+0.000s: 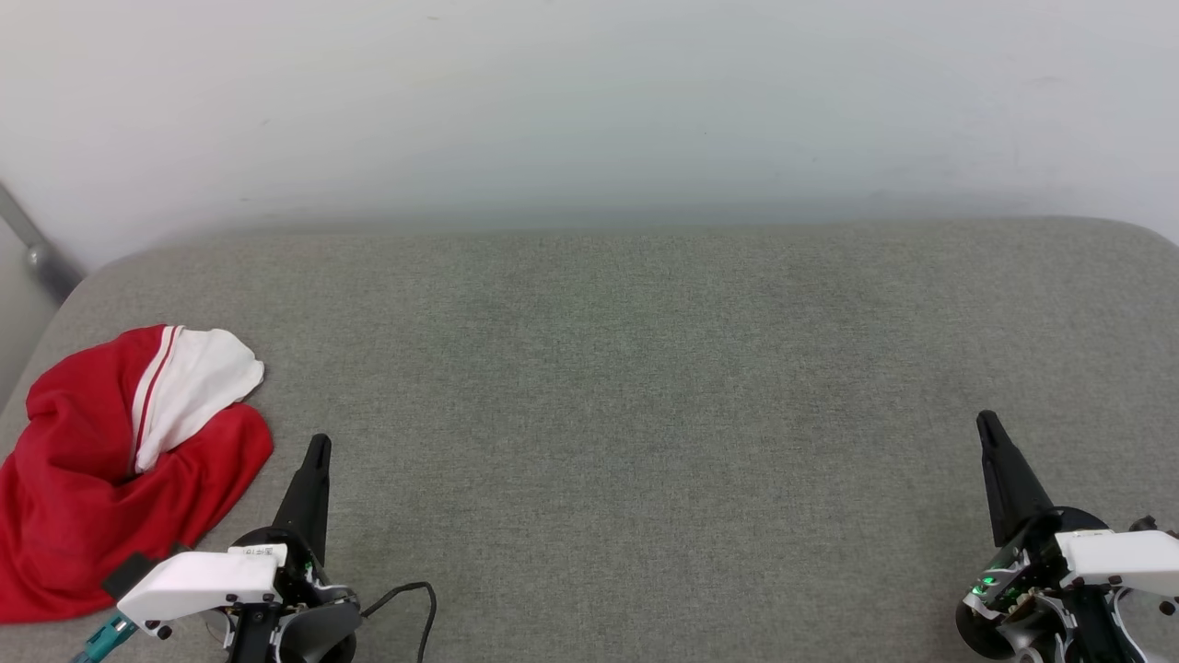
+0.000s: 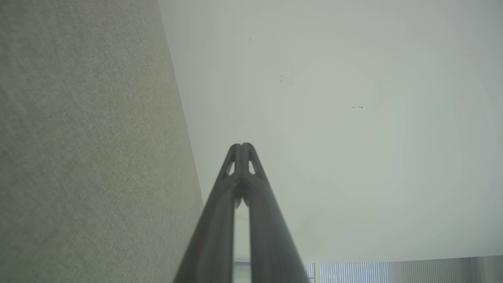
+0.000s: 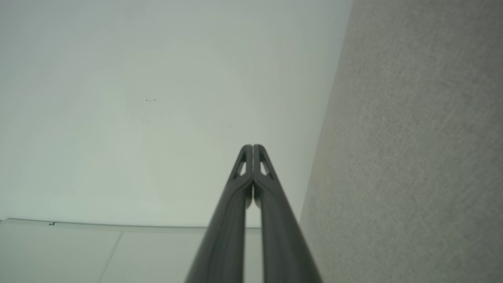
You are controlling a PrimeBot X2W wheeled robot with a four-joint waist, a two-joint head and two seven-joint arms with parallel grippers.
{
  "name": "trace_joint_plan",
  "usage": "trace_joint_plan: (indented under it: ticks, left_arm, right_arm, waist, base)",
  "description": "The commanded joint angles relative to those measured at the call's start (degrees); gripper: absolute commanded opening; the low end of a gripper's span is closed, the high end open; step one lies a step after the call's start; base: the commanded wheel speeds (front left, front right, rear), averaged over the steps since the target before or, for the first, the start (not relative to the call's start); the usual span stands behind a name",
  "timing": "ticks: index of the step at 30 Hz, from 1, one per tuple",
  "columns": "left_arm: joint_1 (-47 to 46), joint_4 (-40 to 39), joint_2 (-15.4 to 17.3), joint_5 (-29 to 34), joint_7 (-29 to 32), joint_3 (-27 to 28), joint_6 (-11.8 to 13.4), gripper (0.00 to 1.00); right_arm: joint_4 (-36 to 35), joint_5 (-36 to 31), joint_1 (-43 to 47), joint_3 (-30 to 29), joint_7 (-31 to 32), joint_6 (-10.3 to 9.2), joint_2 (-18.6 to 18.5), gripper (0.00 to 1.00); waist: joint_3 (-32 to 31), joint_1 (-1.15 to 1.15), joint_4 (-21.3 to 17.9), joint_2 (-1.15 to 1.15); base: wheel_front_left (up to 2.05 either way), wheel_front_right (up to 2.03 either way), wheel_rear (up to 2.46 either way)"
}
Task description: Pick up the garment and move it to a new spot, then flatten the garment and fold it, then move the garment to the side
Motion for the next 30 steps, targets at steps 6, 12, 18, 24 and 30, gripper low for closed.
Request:
trace_joint_plan:
  ticks: [6,12,18,24,30]
  left_arm:
    - [-0.3,0.0,-0.2,0.1,0.1,0.1,-0.2,0.00]
    - [-0.3,0.0,-0.2,0.1,0.1,0.1,-0.2,0.00]
    - [-0.3,0.0,-0.2,0.1,0.1,0.1,-0.2,0.00]
    - [-0.3,0.0,-0.2,0.1,0.1,0.1,-0.2,0.00]
    - [0.2,0.4,0.0,0.0,0.0,-0.1,0.0,1.00]
  right_arm:
    - [0.0,0.2,-0.6,0.0,0.0,-0.02,0.2,0.00]
    - [0.0,0.2,-0.6,0.0,0.0,-0.02,0.2,0.00]
    - [0.0,0.2,-0.6,0.0,0.0,-0.02,0.2,0.00]
    - [0.0,0.2,-0.6,0.0,0.0,-0.02,0.2,0.00]
    - [0.4,0.0,0.2,0.0,0.0,0.00,0.0,1.00]
  waist:
    - [0.0,0.00,0.0,0.00]
    - [0.0,0.00,0.0,0.00]
    - [0.0,0.00,0.0,0.00]
    - [0.0,0.00,0.0,0.00]
    - [0.0,0.00,0.0,0.00]
  base:
    - [0.00,0.00,0.00]
    - [0.00,0.00,0.00]
    - [0.00,0.00,0.00]
    - [0.00,0.00,0.00]
    - [0.00,0.00,0.00]
